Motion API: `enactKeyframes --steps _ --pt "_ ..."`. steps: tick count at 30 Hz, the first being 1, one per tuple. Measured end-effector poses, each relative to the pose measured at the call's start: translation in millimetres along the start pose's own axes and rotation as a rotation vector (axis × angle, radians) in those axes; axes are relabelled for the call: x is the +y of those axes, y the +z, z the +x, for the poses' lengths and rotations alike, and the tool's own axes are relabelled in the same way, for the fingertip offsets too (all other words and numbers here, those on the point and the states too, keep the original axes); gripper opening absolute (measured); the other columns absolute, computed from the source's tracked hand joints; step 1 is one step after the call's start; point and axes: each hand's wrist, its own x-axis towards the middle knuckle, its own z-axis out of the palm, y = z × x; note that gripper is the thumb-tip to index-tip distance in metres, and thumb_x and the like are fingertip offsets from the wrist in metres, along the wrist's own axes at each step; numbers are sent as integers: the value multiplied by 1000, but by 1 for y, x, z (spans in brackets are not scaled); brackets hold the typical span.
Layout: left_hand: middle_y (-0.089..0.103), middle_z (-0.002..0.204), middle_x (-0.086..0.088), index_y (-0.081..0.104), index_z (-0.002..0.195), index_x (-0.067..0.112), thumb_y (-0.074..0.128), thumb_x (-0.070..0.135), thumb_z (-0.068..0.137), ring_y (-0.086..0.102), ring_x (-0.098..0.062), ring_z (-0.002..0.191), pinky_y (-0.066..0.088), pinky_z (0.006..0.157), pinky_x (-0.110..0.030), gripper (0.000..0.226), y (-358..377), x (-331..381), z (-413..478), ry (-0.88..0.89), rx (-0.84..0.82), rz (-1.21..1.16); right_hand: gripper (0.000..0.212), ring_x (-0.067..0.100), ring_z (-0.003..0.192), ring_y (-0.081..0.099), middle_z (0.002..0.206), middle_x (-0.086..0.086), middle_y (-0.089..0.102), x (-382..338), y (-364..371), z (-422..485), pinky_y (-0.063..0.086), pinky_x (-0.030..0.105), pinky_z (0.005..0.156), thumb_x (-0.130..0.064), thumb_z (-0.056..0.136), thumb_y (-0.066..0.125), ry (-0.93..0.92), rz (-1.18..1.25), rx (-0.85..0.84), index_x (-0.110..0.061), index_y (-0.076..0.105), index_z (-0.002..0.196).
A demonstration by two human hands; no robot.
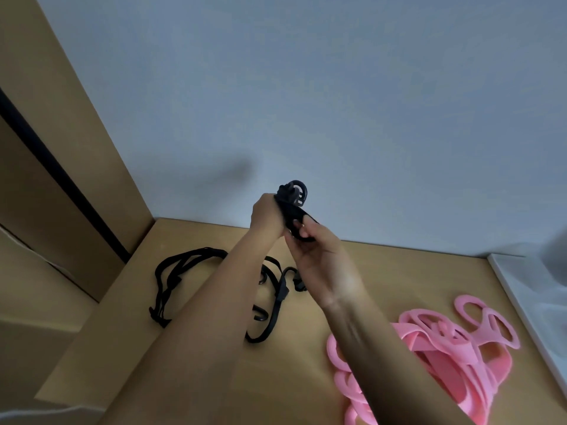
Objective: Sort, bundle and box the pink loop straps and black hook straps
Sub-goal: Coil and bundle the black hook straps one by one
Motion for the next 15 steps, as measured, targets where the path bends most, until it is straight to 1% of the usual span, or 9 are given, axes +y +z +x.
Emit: enactKeyframes --steps 2,4,5,6,8,10,11,13,15 --pt "54 59 -9 52 62 7 60 6 78 46 -23 58 37 60 -29 18 2 0 -8 11 -39 11 28 11 65 61 52 -1 48 -6 -8 5 55 27 79 -12 90 52 56 104 26 -9 51 62" --pt "63 68 -19 59 71 -3 58 6 78 52 -23 62 40 60 -30 12 4 1 -15 83 -77 28 30 10 57 59 48 -3 44 -12 -13 8 56 25 70 -19 93 51 91 90 74 -10 48 65" --pt "64 69 -21 59 71 -5 58 6 78 53 -23 62 40 60 -30 12 4 2 -17 112 -91 39 30 9 54 57 47 -4 42 -15 -15 9 57 23 65 -22 94 50 102 83 92 -11 47 66" --pt "61 64 -19 57 67 -3 57 4 78 51 -23 60 39 60 -30 13 3 2 -21 130 -105 52 30 8 50 56 46 -4 41 -18 -17 11 55 19 58 -23 94 50 110 79 104 -12 46 67" --pt "49 54 -8 50 61 5 54 1 80 42 -21 55 35 58 -30 20 3 2 -29 136 -137 78 29 5 45 51 45 -6 38 -21 -21 14 49 15 49 -25 95 49 128 48 125 -13 47 69" --pt "46 55 -3 57 70 1 51 2 83 39 -19 52 36 57 -30 14 3 1 -37 91 -188 50 28 3 42 47 44 -7 38 -21 -24 16 45 13 45 -28 95 49 153 -13 129 -14 48 70" --pt "46 56 -3 59 76 1 50 4 84 38 -17 51 37 54 -27 12 2 1 -41 66 -216 34 29 3 41 46 43 -8 38 -20 -25 17 44 13 43 -29 95 49 164 -37 131 -15 48 69" --pt "44 59 -5 56 79 6 52 8 87 36 -15 50 33 47 -22 9 -1 2 -48 25 -261 13 32 3 39 44 42 -8 39 -18 -27 17 40 12 40 -30 95 48 189 -74 144 -15 48 67" --pt "43 62 -7 56 81 7 54 6 85 35 -16 52 28 47 -25 5 -4 2 -56 8 -293 5 33 3 36 42 40 -8 40 -15 -29 17 34 11 36 -29 96 48 215 -112 175 -15 50 66"
